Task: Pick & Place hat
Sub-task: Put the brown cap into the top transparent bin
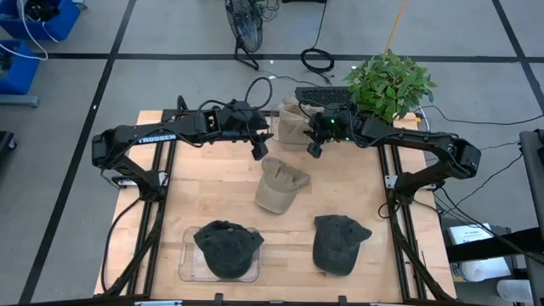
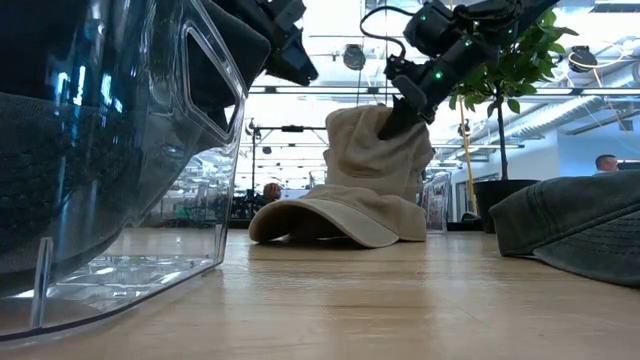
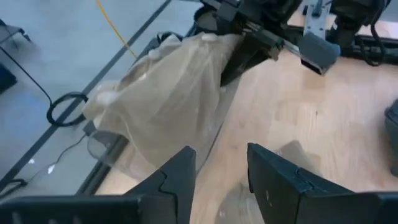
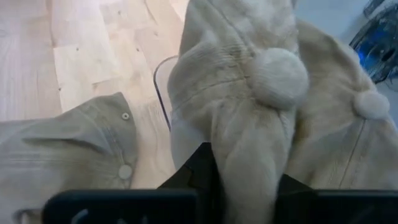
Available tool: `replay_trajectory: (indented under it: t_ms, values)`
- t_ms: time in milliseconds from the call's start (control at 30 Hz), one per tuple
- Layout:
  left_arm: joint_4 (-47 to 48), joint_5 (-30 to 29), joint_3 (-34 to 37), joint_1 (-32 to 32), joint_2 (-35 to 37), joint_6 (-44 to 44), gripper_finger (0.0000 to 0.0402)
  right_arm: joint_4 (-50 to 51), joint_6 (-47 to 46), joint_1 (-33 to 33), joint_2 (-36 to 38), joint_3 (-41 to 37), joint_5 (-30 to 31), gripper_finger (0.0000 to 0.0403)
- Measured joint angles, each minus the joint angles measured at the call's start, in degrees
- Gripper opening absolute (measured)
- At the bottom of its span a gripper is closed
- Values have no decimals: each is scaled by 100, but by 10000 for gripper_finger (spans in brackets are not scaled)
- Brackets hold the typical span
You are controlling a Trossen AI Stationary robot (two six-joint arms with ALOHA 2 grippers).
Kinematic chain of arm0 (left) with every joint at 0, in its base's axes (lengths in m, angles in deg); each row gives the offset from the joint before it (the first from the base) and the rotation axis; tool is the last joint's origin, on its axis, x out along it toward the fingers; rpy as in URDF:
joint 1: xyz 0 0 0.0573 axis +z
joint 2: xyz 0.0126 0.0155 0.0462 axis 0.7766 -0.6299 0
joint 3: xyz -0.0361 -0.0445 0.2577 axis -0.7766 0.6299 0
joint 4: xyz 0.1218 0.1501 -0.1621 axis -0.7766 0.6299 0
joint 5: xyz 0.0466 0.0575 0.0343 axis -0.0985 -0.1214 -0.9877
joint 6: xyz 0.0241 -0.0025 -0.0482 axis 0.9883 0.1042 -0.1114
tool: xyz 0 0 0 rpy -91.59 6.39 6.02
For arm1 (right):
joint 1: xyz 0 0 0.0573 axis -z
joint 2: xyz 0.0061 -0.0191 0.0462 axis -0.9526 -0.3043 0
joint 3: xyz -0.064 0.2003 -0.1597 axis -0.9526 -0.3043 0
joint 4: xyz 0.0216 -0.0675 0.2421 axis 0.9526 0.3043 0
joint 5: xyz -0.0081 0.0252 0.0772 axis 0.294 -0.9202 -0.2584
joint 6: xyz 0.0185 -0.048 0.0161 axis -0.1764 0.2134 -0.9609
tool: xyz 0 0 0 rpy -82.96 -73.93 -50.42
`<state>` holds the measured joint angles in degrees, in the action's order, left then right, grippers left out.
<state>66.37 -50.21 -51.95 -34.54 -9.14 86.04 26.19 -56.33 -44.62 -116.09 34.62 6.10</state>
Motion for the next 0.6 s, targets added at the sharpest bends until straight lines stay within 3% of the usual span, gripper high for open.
replay_trajectory:
  t_ms: [600]
  values:
    - [677, -38, 0, -14, 77, -294, 147, 53, -181, 4, 302, 0, 306, 212]
